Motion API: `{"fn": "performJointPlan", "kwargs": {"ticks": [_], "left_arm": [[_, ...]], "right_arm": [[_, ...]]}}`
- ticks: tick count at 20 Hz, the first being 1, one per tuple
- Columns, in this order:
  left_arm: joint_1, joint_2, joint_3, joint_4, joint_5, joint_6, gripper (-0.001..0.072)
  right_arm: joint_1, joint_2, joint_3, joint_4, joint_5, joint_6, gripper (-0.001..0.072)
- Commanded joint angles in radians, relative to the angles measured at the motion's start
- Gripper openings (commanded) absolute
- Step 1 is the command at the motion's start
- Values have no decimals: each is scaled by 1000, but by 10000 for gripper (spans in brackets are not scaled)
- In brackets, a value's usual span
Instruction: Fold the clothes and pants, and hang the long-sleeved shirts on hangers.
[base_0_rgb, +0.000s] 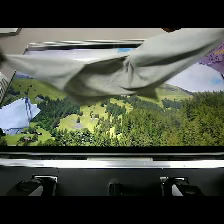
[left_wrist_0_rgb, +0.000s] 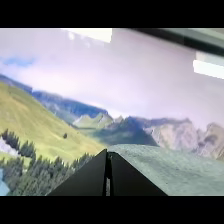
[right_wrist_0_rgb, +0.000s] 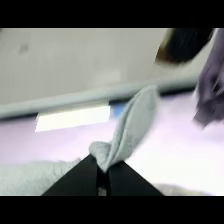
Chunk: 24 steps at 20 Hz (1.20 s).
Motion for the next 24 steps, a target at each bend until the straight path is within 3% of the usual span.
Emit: {"fn": "performJointPlan", "kwargs": {"ticks": [1,4,8,11,13,17,19,23,24], "left_arm": [[8,231,-1,29,55,-8,13],[8,307,-1,30,118,-32,12],[8,229,-40,30,118,-37,12],[8,48,-74,30,151,-37,13],[8,-119,-74,29,269,-42,12],[8,-467,-72,28,526,-198,13],[8,-615,-72,-22,530,-252,12],[8,-782,-72,-207,522,-250,14],[10,-798,-72,-246,495,-250,50]], "right_arm": [[1,158,74,-112,16,25,30],[1,178,74,-111,-9,48,30],[1,36,74,-21,17,100,30],[2,-187,74,72,90,98,31],[2,-367,74,76,100,88,31],[2,-730,74,92,98,137,31],[2,-882,74,109,93,175,31],[2,-1060,74,201,42,201,31],[2,-1079,74,221,35,201,31]]}}
